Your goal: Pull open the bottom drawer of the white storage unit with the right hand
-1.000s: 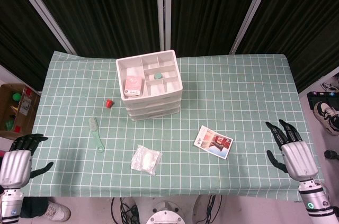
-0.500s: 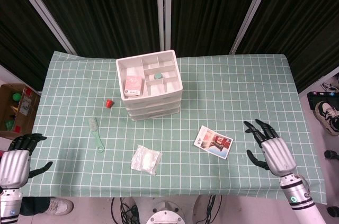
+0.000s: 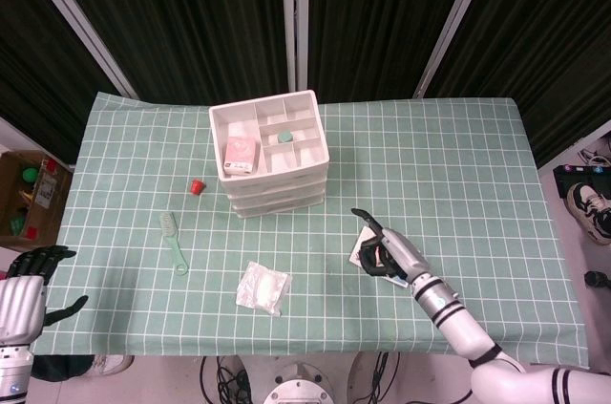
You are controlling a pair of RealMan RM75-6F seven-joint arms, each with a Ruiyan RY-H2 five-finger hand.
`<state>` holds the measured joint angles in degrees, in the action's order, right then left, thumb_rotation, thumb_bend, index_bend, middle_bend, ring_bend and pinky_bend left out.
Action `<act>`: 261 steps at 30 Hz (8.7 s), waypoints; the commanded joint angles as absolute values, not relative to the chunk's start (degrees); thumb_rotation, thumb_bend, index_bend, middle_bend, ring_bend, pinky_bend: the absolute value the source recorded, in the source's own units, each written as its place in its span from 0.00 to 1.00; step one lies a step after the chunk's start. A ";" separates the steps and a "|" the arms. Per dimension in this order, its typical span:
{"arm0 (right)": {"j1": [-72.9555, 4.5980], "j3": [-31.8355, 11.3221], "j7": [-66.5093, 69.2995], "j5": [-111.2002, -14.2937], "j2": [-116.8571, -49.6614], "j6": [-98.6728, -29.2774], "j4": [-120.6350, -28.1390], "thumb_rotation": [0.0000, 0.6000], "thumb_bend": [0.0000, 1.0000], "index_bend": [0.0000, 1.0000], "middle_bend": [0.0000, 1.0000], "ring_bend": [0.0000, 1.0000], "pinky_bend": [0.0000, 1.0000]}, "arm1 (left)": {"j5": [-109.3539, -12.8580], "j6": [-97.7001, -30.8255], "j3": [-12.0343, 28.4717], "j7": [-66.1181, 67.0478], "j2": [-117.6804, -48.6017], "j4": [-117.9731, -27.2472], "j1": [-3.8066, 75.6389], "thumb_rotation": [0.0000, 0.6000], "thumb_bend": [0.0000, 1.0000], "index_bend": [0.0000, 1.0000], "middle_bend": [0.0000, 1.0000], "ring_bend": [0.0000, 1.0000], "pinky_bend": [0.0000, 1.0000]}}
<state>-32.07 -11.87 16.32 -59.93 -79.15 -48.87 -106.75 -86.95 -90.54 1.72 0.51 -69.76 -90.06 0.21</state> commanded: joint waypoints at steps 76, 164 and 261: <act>-53.38 -16.89 14.90 -33.55 -95.12 -35.70 -92.80 1.00 0.68 0.07 0.76 0.76 0.93 | -85.94 -90.04 2.18 -2.28 -69.00 -88.93 -0.30 1.00 0.03 0.30 0.25 0.20 0.20; -57.53 -3.72 -22.07 -46.89 -74.81 -50.02 -114.64 1.00 0.46 0.00 0.75 0.75 0.93 | -86.23 -90.72 2.16 -2.63 -69.53 -88.57 -0.57 1.00 0.03 0.30 0.25 0.20 0.20; -53.71 4.50 -34.85 -98.24 -89.72 -72.00 -82.66 1.00 0.46 0.58 0.97 0.93 1.00 | -88.41 -93.06 1.80 -3.39 -68.45 -90.74 -3.18 1.00 0.03 0.30 0.25 0.20 0.20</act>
